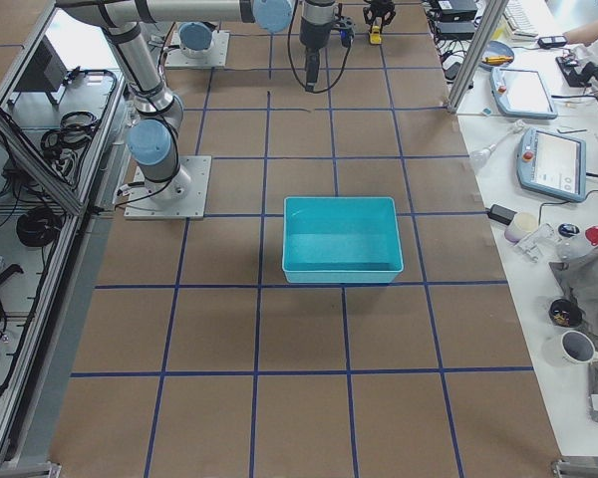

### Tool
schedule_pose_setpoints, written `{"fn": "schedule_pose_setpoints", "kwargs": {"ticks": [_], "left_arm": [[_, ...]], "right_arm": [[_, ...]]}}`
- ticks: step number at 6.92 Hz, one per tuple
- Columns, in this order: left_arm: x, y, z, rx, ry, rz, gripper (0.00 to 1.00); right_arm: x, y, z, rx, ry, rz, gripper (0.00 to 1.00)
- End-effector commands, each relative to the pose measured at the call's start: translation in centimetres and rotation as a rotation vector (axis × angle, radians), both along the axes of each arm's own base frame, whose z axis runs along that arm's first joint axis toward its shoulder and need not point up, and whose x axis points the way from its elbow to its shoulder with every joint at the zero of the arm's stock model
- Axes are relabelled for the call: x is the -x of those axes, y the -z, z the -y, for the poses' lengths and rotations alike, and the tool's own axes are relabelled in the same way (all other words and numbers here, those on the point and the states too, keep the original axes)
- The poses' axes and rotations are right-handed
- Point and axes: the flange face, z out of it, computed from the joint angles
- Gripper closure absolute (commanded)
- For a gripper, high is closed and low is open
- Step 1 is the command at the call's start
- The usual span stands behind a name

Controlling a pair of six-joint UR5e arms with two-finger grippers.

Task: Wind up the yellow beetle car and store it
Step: 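Drag the car back toward the robot with the left gripper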

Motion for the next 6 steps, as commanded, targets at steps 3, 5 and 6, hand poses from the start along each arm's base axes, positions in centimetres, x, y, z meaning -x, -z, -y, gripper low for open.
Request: {"fn": "schedule_pose_setpoints", "kwargs": {"ticks": [3, 5, 6], "left_arm": [[-1.17, 0.07, -0.13, -0.001, 0.014, -0.001, 1.00], [-1.15, 0.42, -0.11, -0.004, 0.013, -0.005, 0.12], [-1.19, 0.23, -0.09, -0.002, 0.010, -0.001, 0.00]], "right_arm": [[-0.02, -0.06, -0.05, 0.001, 0.002, -0.001, 0.00], [-0.02, -0.06, -0.05, 0.001, 0.000, -0.001, 0.00], [0.12, 0.02, 0.04, -0.001, -0.006, -0.001, 0.00]]}}
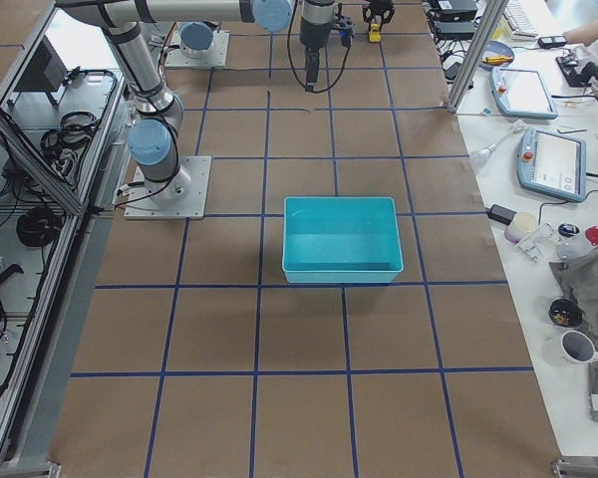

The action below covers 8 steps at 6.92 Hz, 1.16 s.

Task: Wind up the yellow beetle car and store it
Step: 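Drag the car back toward the robot with the left gripper, then open the left gripper to release the car onto the table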

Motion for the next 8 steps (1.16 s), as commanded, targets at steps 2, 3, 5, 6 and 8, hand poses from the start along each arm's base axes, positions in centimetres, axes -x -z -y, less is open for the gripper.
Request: {"fn": "schedule_pose_setpoints", "kwargs": {"ticks": [2, 3, 5, 6, 8], "left_arm": [[-0.04, -0.53, 0.04, 0.007, -0.009, 0.005, 0.00], [-0.04, -0.63, 0.02, 0.007, -0.010, 0.005, 0.00], [-0.04, -0.75, 0.02, 0.009, -0.013, 0.006, 0.00], [-0.04, -0.75, 0.02, 0.009, -0.013, 0.006, 0.00], [-0.03, -0.82, 0.06, 0.011, -0.015, 0.005, 0.00]], "right_arm": [[0.11, 0.06, 0.07, -0.002, -0.004, -0.001, 0.00], [0.10, 0.06, 0.07, -0.002, -0.004, 0.000, 0.00], [0.11, 0.06, 0.07, -0.002, -0.004, -0.001, 0.00], [0.03, 0.05, 0.07, 0.000, 0.002, 0.000, 0.00], [0.04, 0.12, 0.11, -0.001, 0.000, -0.002, 0.00]]}}
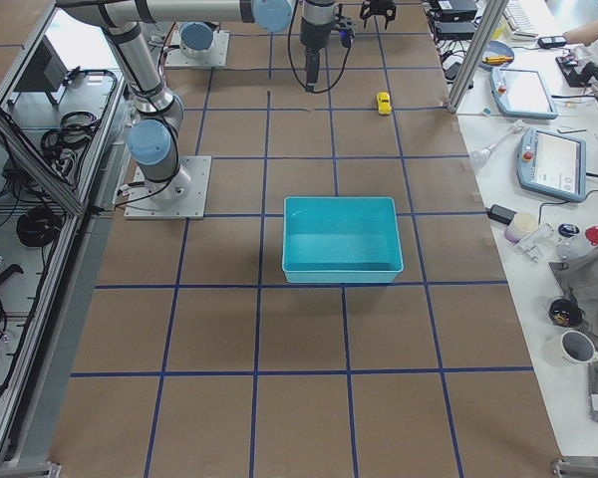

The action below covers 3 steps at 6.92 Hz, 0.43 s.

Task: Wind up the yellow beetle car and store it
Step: 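Open the left gripper to release the car onto the table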

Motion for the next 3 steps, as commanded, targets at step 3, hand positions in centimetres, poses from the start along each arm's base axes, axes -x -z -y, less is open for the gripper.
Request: {"fn": "schedule_pose_setpoints", "kwargs": {"ticks": [3], "left_arm": [[0.00, -0.10, -0.02, 0.001, -0.001, 0.001, 0.00]], "right_arm": [[0.07, 0.12, 0.10, -0.003, -0.009, 0.000, 0.00]]}}
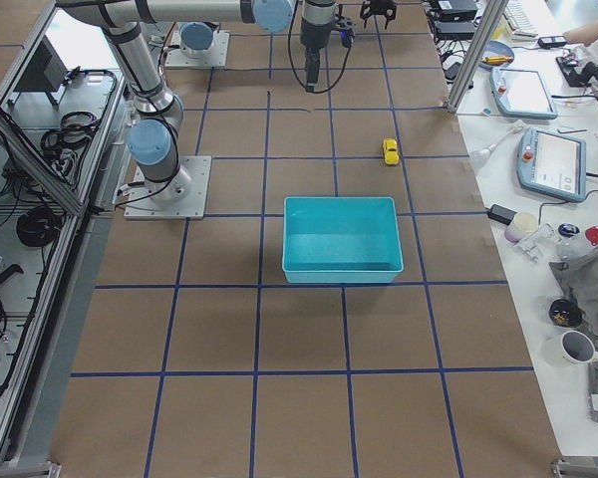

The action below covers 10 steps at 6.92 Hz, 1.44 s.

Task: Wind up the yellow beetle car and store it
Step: 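Open the left gripper to release the car onto the table, then lower the right gripper over the car while the left gripper rises away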

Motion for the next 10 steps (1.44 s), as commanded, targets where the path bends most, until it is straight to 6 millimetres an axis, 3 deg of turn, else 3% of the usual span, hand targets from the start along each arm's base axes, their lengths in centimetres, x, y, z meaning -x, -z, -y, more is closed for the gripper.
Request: {"fn": "schedule_pose_setpoints", "kwargs": {"ticks": [1, 3, 4, 5, 7, 9, 10], "left_arm": [[0.0, -0.2, 0.0, 0.002, 0.000, 0.000, 0.00], [0.1, -1.1, 0.0, 0.015, -0.043, 0.001, 0.00], [1.0, -3.1, -0.3, 0.029, -0.124, -0.004, 0.00], [2.5, -6.6, -0.8, 0.050, -0.288, -0.003, 0.00], [9.3, -13.8, -3.3, 0.063, -0.572, -0.008, 0.00], [15.2, -20.6, -6.6, 0.081, -0.791, -0.013, 0.00], [16.9, -23.5, -8.6, 0.071, -0.984, -0.029, 0.00]], "right_arm": [[0.0, 0.0, 0.1, -0.001, -0.002, 0.000, 0.00], [0.1, 0.1, 0.1, -0.002, 0.000, 0.000, 0.00], [0.2, 0.1, 0.3, 0.004, 0.002, 0.009, 0.00], [1.0, 0.8, 2.0, 0.039, -0.042, 0.009, 0.00], [4.9, 0.9, 3.9, 0.048, -0.326, 0.035, 0.00], [8.0, 4.6, 8.2, 0.052, -0.600, 0.034, 0.00], [8.6, 5.9, 11.5, 0.168, -0.678, -0.017, 0.00]]}}
